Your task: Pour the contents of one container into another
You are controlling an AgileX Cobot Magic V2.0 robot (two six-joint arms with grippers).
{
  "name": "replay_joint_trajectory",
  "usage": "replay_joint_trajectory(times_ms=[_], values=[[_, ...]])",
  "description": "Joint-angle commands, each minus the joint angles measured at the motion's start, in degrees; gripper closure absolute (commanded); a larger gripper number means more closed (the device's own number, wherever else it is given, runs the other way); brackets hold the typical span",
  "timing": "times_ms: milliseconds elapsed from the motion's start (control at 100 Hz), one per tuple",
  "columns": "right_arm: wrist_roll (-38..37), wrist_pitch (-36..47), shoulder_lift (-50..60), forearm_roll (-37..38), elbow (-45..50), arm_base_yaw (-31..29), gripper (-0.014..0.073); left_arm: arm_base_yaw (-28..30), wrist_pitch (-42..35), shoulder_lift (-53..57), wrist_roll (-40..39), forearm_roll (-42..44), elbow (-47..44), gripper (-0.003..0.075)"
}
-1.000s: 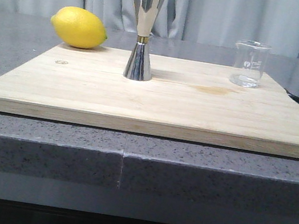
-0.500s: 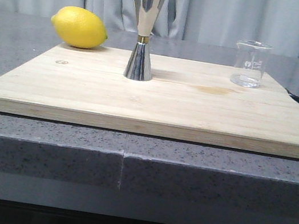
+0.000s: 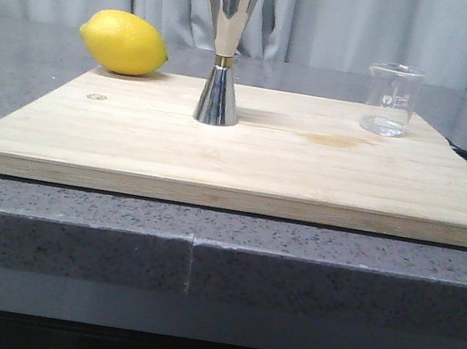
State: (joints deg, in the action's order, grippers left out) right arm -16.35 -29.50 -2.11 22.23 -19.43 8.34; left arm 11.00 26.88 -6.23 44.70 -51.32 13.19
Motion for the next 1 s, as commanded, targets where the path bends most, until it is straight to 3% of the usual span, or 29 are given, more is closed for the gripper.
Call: replay_joint_trajectory(times_ms=[0,460,680,770,820,990], values=[[0.37,4.10,-0.72,0.81,-1.27,0.06,0.0666,-0.07,-3.03,-0.49,-0.31,-2.20,1.58,0.0739],[0.37,4.10,-0.72,0.81,-1.27,0.06,0.0666,-0.07,-2.87,-0.49,-0.31,-2.20,1.58,0.0739],[0.37,4.10,-0.72,0.81,-1.27,0.06,0.0666,-2.41,-7.78,-0.49,-0.31,-2.29,1.43,0.0739],[0.37,4.10,-0.72,0.81,-1.27,0.06,0.0666,-3.07,-8.40,-0.49,-1.02,2.40,1.43,0.0739],[0.37,4.10,-0.72,0.81,-1.27,0.06,0.0666,-3.79,-9.33,-0.49,-4.71,8.19,1.43,0.0739],[0.37,4.10,-0.72,0.81,-1.27,0.06,0.0666,-5.73,-9.76,0.39,-31.68,32.99,1.43,0.0739]])
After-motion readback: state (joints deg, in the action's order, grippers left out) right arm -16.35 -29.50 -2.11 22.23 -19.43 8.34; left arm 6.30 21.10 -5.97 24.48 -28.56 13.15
